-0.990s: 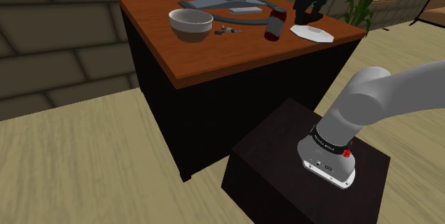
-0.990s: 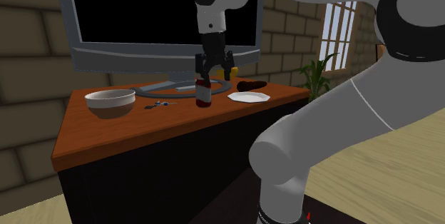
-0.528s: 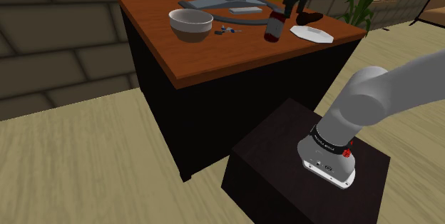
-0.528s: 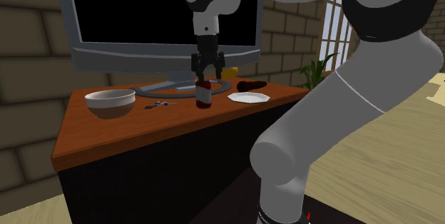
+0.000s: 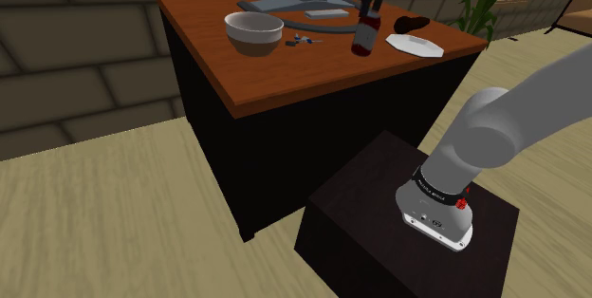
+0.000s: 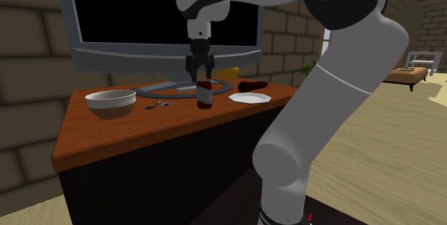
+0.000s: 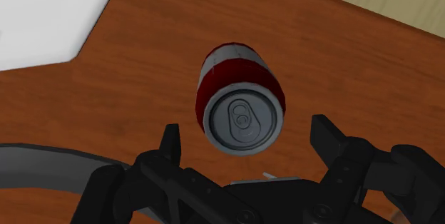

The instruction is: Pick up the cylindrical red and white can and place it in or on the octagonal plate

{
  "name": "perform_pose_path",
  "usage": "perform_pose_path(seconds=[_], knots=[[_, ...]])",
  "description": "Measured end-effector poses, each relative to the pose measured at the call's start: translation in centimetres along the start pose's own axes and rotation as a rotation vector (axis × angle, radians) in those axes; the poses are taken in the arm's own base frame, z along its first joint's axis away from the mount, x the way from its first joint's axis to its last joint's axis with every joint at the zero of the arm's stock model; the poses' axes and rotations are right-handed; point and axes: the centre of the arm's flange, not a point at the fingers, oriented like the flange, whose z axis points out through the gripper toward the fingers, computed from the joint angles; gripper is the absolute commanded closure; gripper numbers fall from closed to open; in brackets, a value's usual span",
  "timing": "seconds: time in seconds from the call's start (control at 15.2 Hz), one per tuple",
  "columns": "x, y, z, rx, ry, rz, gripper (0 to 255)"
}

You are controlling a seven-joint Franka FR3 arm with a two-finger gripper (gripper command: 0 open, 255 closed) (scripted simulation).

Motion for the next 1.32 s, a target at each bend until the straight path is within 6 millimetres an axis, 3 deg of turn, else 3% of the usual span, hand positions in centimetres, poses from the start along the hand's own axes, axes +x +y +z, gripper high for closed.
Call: perform_pose_path(seconds=[0.4,0.79,0.86,1.32], knots=[[0.1,0.1,3.0,0.0,0.001,-0.004,0],[0.2,0.1,3.4,0.0,0.002,-0.004,0],[0.2,0.1,3.4,0.0,0.002,-0.004,255],[0.2,0.1,3.3,0.0,0.002,-0.004,255]])
